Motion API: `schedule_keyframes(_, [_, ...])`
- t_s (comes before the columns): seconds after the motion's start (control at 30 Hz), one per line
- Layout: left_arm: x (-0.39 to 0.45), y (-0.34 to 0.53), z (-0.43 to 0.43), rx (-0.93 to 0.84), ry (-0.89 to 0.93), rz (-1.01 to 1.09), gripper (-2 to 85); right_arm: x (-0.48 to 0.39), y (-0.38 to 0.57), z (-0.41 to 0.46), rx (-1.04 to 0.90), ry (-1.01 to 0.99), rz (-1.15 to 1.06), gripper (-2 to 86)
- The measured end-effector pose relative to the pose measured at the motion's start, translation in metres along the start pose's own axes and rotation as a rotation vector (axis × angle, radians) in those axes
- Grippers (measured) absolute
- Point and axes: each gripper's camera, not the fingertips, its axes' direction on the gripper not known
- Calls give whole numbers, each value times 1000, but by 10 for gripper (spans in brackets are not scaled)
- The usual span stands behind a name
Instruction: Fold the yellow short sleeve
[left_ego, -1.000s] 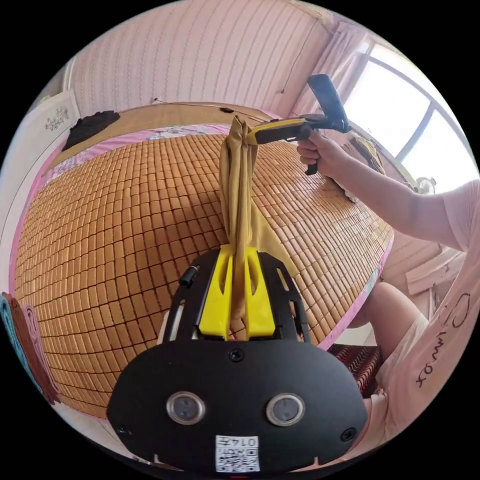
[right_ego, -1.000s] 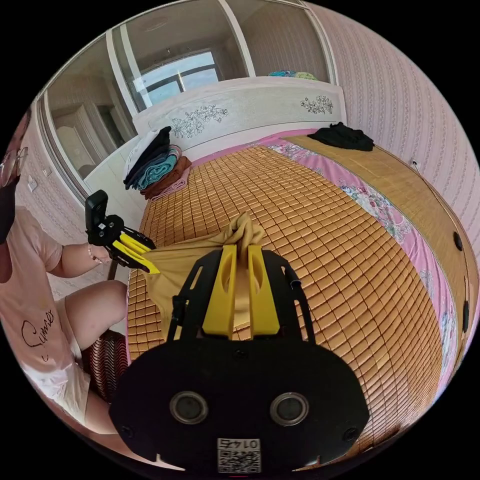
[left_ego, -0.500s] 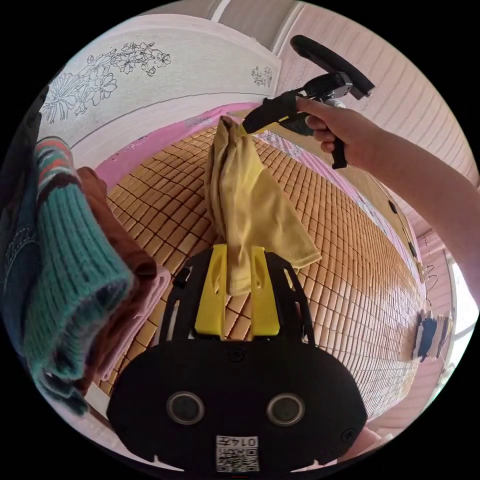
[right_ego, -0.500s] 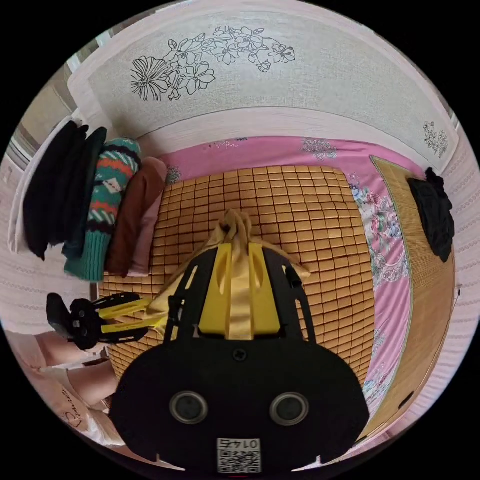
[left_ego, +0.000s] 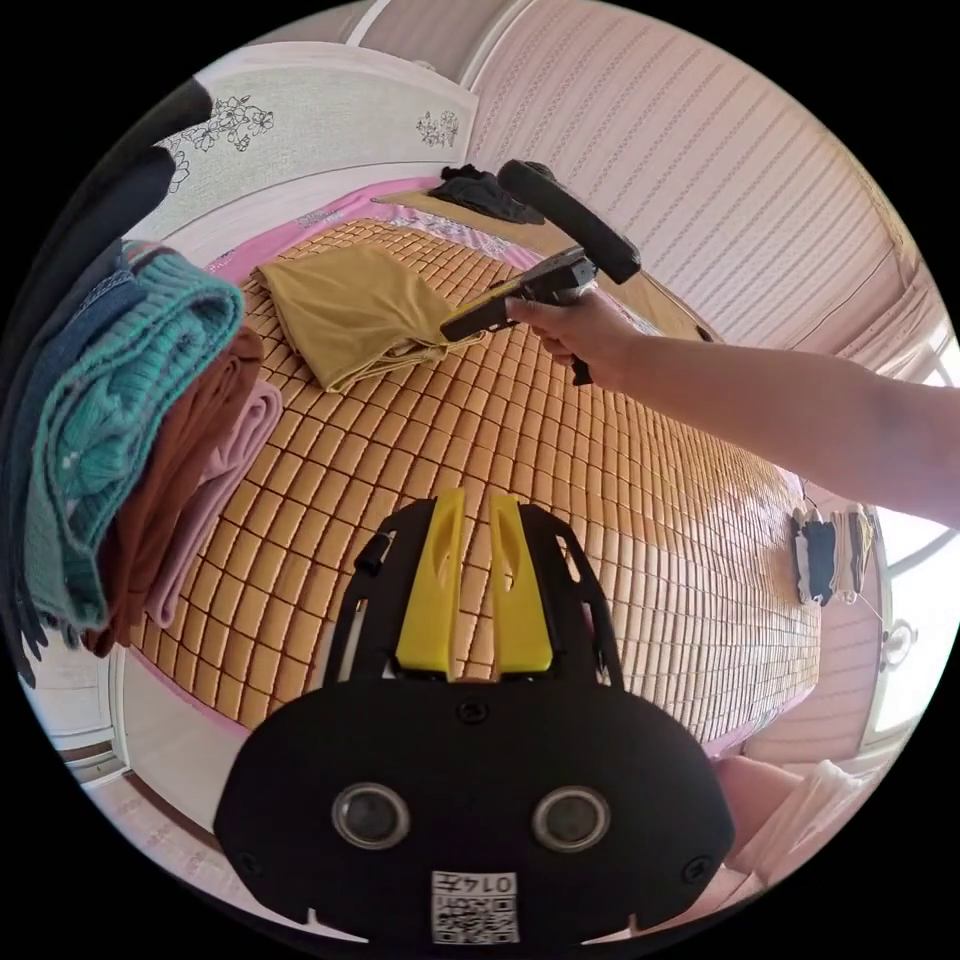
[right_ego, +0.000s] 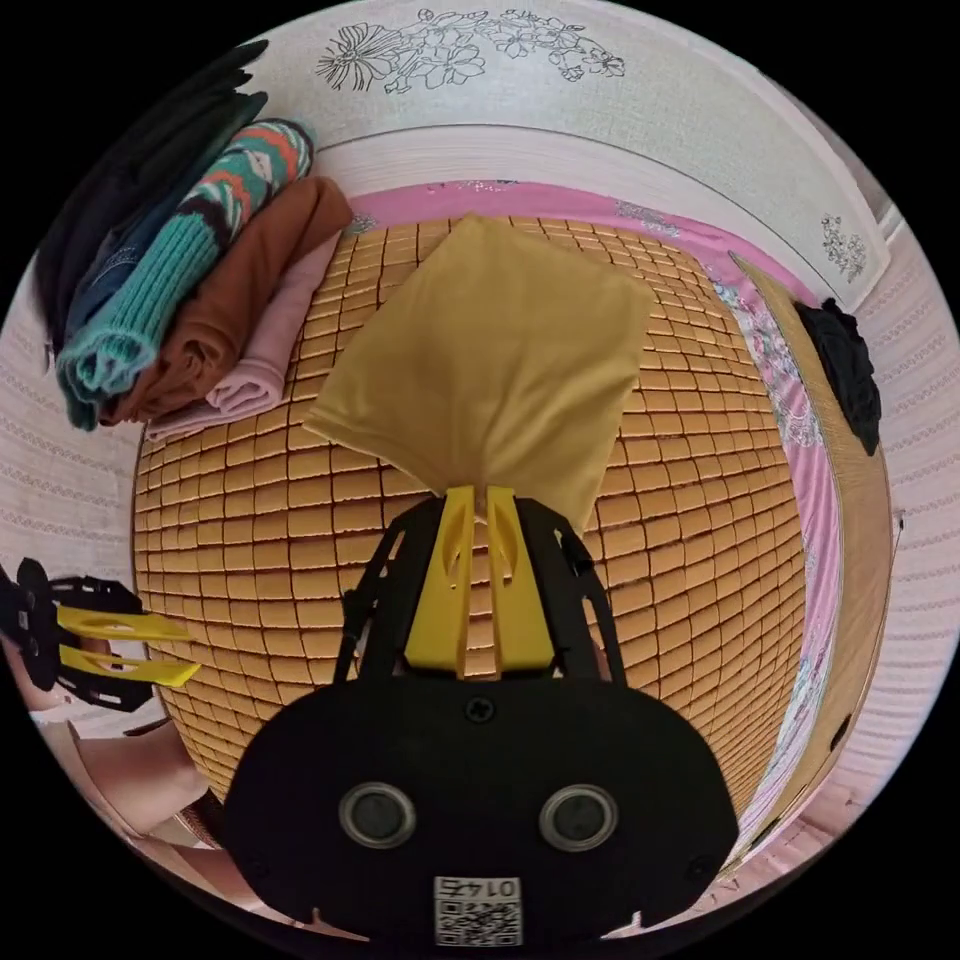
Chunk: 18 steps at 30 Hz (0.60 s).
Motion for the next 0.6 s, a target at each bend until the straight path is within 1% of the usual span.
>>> schedule_keyframes(0.1, [50,15,-24,-37,15,33,45,8,50,-59,112,-173,99,50])
schedule_keyframes(0.13, [61,17,-30,-43,22,43,45,5,87,-91,157,-230,144,49])
schedule_keyframes(0.17, [86,23,-43,-55,35,71,43,-4,135,-126,201,-251,176,29])
schedule_keyframes(0.2, [112,28,-54,-73,44,101,43,-11,161,-144,212,-250,187,18])
schedule_keyframes(0.23, [126,30,-60,-84,47,118,44,-30,215,-177,205,-220,198,6])
schedule_keyframes(0.27, [156,34,-69,-104,47,162,44,-49,271,-207,153,-171,228,-2])
schedule_keyframes(0.3, [190,37,-77,-121,39,217,44,-59,299,-221,120,-153,245,-4])
schedule_keyframes(0.33, [208,38,-81,-126,34,245,43,-77,355,-248,41,-139,285,-6])
schedule_keyframes(0.37, [245,40,-87,-133,28,309,43,-91,411,-275,-37,-132,337,-8])
schedule_keyframes(0.4, [285,41,-90,-130,22,376,42,-97,437,-289,-72,-124,368,-8])
schedule_keyframes(0.43, [306,42,-91,-126,21,408,42,-107,488,-316,-126,-105,431,-9])
schedule_keyframes(0.47, [348,43,-90,-117,32,465,41,-113,537,-342,-146,-87,484,-9])
schedule_keyframes(0.5, [389,42,-86,-113,70,514,39,-115,561,-354,-153,-73,518,-9])
schedule_keyframes(0.53, [410,43,-83,-106,104,544,39,-114,607,-374,-171,-37,606,-9])
schedule_keyframes(0.57, [453,43,-77,-79,187,616,38,-111,652,-393,-176,2,707,-9])
schedule_keyframes(0.6, [498,42,-69,-63,258,693,38,-109,674,-403,-166,22,763,-9])
